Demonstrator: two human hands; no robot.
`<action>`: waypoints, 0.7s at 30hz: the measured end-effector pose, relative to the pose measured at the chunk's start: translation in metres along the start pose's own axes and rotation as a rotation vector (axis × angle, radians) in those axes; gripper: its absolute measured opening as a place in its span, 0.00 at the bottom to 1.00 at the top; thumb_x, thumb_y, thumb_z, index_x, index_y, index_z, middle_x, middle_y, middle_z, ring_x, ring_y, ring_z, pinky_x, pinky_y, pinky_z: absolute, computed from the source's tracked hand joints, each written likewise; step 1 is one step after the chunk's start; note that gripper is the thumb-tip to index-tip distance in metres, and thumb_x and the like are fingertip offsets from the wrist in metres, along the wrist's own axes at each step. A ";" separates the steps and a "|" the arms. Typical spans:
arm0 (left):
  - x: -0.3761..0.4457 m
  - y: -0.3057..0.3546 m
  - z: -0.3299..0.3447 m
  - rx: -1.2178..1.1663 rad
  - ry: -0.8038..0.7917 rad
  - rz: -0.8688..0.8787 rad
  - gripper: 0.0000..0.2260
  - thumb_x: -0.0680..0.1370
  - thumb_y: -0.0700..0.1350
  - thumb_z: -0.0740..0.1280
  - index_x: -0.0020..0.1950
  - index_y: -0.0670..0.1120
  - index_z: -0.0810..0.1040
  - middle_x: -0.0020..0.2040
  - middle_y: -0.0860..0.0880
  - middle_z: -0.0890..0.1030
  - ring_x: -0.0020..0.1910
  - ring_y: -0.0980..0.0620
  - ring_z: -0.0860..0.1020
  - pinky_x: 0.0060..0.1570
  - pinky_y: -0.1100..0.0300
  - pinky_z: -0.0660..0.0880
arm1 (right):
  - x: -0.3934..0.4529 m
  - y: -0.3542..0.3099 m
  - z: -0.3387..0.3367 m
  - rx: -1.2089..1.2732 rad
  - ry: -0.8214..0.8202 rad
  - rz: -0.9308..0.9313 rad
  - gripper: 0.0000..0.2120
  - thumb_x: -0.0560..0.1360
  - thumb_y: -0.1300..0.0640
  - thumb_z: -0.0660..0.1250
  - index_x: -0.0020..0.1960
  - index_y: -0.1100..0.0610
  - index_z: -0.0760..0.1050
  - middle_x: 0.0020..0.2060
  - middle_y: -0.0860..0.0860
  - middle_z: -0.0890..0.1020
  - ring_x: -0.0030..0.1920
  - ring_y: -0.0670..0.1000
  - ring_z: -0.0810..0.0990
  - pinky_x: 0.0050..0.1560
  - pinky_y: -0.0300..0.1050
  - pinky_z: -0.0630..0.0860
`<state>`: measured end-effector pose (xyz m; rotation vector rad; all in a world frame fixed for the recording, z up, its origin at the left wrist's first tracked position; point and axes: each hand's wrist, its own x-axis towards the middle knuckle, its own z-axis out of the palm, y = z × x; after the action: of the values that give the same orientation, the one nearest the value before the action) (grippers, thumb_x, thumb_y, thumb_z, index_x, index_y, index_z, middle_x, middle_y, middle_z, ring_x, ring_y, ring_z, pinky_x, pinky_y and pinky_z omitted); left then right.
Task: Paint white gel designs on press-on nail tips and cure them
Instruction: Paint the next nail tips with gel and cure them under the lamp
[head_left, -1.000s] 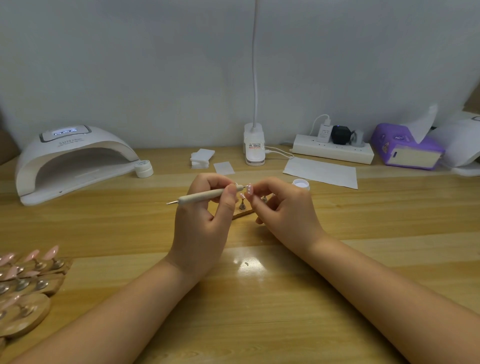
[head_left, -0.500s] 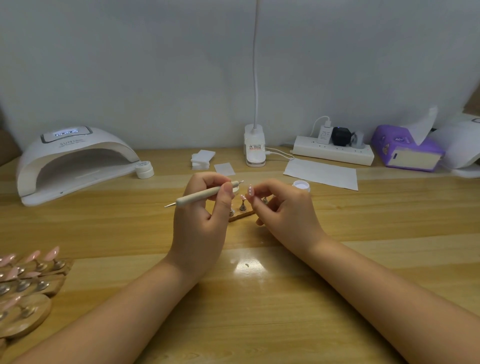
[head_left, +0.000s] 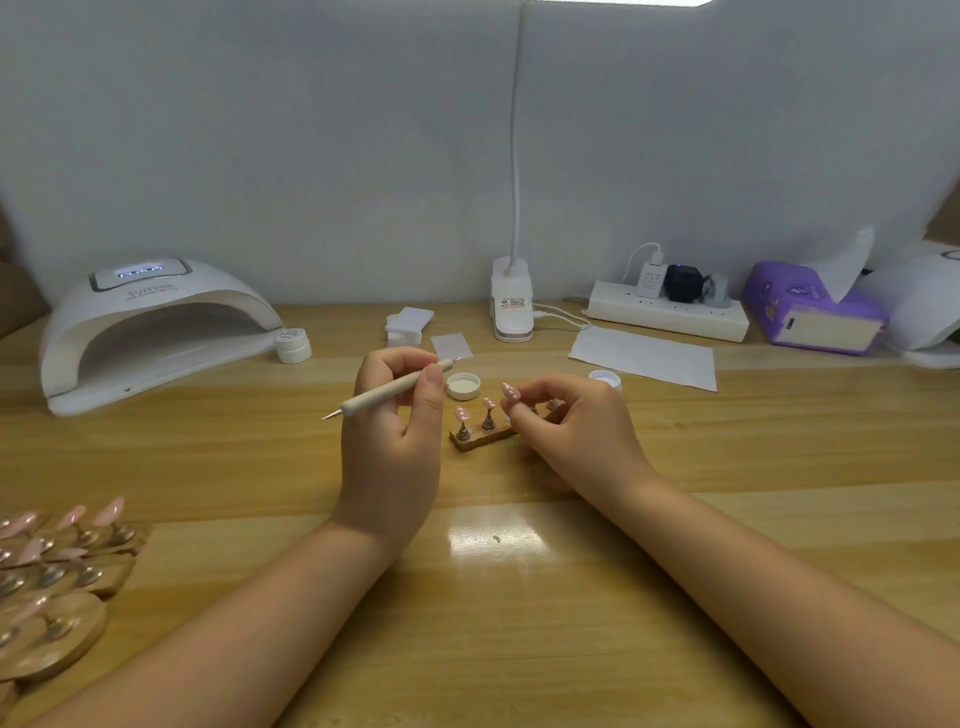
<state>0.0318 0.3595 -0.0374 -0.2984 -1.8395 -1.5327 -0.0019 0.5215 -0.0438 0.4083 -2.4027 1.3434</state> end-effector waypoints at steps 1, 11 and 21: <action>0.000 0.000 0.001 0.001 -0.007 0.004 0.01 0.78 0.47 0.62 0.48 0.52 0.72 0.41 0.53 0.78 0.40 0.60 0.77 0.40 0.67 0.73 | 0.001 0.001 0.000 -0.023 -0.010 0.011 0.04 0.74 0.52 0.71 0.46 0.50 0.83 0.35 0.43 0.82 0.35 0.45 0.79 0.42 0.52 0.79; -0.004 0.005 0.004 0.019 -0.055 0.061 0.01 0.78 0.42 0.62 0.49 0.47 0.73 0.37 0.56 0.76 0.36 0.63 0.76 0.35 0.74 0.69 | 0.009 0.005 0.004 -0.201 -0.087 0.060 0.07 0.75 0.54 0.68 0.50 0.51 0.84 0.31 0.45 0.78 0.33 0.44 0.73 0.37 0.43 0.71; -0.004 0.005 0.003 0.041 -0.062 0.079 0.01 0.78 0.43 0.62 0.49 0.49 0.73 0.38 0.56 0.76 0.37 0.63 0.77 0.36 0.74 0.70 | 0.007 0.000 0.001 -0.362 -0.110 0.016 0.09 0.76 0.52 0.67 0.50 0.55 0.84 0.41 0.49 0.85 0.44 0.48 0.80 0.47 0.48 0.77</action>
<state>0.0364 0.3645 -0.0366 -0.3981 -1.8819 -1.4447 -0.0079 0.5196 -0.0411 0.3703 -2.6722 0.8822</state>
